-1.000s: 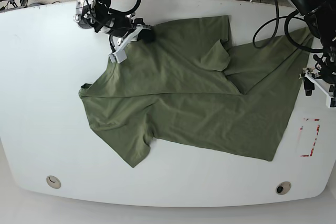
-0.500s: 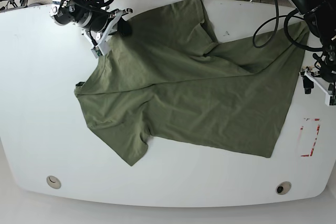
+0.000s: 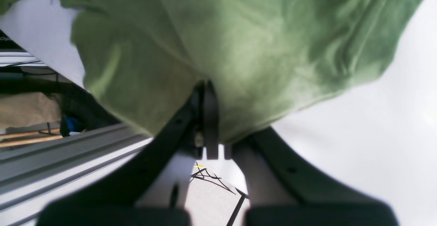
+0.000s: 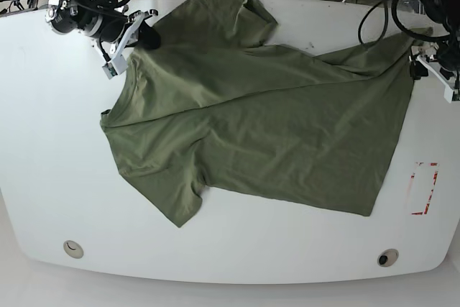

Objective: Fold the T-shirt properly
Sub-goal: 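Pull the shirt corners apart with both grippers to flatten it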

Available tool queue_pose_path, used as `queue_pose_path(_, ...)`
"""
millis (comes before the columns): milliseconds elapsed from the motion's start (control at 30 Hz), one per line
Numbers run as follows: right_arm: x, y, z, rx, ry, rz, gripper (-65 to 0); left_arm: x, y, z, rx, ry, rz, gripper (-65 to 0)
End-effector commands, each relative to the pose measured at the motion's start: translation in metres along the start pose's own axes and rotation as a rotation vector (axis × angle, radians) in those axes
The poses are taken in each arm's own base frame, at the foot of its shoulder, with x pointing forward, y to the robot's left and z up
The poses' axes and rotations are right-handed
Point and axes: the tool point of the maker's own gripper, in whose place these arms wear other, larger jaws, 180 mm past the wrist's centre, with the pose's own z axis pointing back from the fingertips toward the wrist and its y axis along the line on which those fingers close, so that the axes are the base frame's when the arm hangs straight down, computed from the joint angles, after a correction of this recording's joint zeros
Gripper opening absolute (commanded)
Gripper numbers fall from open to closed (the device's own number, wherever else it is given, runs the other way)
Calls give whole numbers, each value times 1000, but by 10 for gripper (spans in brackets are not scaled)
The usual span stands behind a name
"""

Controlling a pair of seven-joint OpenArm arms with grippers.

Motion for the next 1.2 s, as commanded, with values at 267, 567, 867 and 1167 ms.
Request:
queue_pose_path(267,9,2,3,6,-37,9,-650,-11,-10,6,-82,-38,34,-178)
queue_pose_path(567,8,0,4,2,-34,7,-650,-29,-5,-1,-91,11,68,-178)
queue_pose_path(867,7,-13,14,-41,-51,-15,-650,-40,12,16,-92,22,62,-178)
queue_pose_path(1167,7,-16,17,-51,-57,-22,-650,-39,-16,5,-170,33,32,-178)
